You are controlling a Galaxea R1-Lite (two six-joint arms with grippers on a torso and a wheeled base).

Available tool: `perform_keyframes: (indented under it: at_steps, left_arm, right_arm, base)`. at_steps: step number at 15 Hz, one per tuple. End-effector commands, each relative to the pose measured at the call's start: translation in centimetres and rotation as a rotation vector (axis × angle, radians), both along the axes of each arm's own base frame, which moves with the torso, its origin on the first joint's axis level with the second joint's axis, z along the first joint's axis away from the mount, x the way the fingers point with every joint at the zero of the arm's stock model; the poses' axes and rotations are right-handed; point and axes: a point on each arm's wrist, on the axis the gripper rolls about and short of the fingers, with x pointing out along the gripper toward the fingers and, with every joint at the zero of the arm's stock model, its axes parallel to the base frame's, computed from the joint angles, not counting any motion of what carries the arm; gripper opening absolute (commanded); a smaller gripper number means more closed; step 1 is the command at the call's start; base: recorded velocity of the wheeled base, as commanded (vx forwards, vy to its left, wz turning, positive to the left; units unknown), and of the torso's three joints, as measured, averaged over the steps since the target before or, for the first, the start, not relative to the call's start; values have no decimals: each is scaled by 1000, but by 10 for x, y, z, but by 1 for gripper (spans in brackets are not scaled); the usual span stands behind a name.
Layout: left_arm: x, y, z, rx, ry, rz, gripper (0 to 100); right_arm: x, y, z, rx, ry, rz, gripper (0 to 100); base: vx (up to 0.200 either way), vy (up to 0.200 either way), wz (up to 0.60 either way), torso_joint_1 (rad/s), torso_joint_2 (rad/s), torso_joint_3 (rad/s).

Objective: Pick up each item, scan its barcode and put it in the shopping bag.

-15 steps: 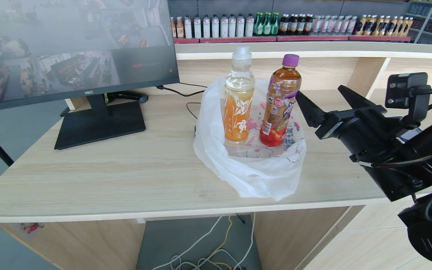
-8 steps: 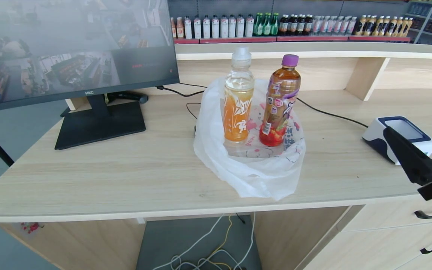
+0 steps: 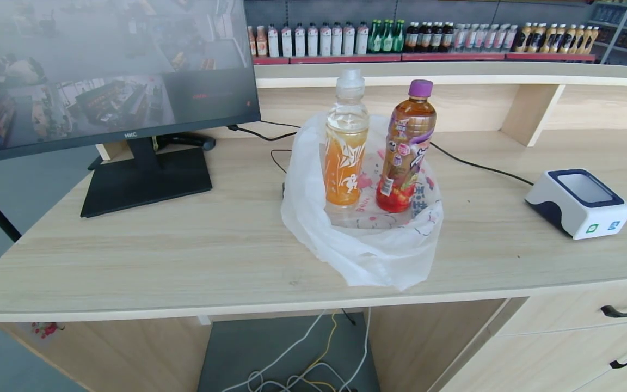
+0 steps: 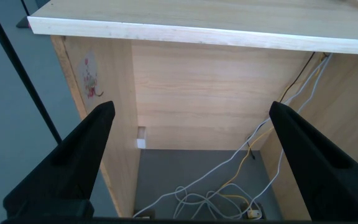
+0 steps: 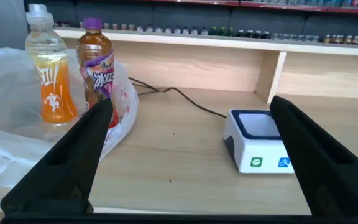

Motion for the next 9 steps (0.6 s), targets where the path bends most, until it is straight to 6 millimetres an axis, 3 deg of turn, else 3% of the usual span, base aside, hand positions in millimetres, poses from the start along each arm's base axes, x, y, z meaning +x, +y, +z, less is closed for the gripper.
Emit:
perform_keyframes:
  at_steps: [1, 2, 9]
  left_arm:
    - [0, 0, 0, 0, 0, 0, 100]
    - [0, 0, 0, 0, 0, 0, 100]
    - [0, 0, 0, 0, 0, 0, 100]
  right_arm:
    - [-68, -16, -34, -13, 32, -10, 100]
    - [-84, -19, -51, -29, 81, -3, 100]
    - [-75, -17, -82, -48, 260, 3, 100]
  base:
    - [0, 0, 0, 0, 0, 0]
    - [0, 0, 0, 0, 0, 0]
    - [0, 0, 0, 0, 0, 0]
